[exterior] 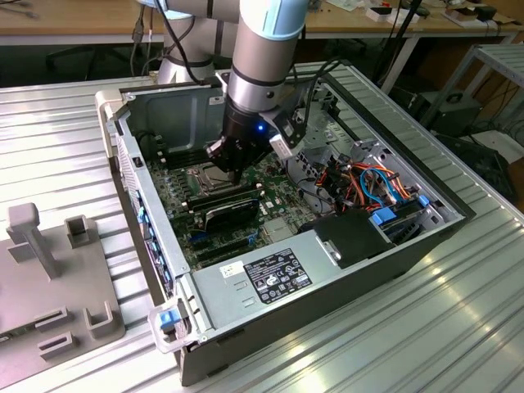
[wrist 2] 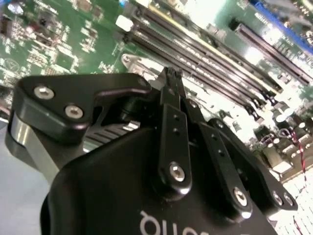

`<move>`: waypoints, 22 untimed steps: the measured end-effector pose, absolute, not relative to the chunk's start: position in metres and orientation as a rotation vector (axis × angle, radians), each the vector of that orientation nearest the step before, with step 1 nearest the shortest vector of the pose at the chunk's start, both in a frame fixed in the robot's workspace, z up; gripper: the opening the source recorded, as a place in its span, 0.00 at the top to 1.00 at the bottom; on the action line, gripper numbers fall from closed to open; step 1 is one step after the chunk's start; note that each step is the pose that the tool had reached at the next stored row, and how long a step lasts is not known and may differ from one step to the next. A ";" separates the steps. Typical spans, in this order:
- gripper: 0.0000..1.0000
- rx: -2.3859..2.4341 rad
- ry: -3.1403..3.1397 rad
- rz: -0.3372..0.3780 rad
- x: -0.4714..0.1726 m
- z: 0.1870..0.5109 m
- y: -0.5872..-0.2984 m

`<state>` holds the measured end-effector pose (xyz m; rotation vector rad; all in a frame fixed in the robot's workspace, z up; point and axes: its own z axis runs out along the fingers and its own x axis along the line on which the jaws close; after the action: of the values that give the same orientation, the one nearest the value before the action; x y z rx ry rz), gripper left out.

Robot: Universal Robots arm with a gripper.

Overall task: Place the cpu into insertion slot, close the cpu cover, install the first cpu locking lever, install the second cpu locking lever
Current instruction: 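Install the second cpu locking lever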

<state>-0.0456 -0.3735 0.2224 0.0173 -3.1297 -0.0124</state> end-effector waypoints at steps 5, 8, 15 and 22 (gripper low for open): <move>0.89 0.017 -3.129 -0.012 -0.053 0.221 -0.374; 0.89 0.017 -3.129 -0.012 -0.055 0.220 -0.374; 0.89 0.017 -3.129 -0.011 -0.051 0.221 -0.374; 0.89 0.017 -3.129 -0.011 -0.051 0.224 -0.374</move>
<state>-0.0512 -0.3738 0.2235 0.0174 -3.1290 -0.0112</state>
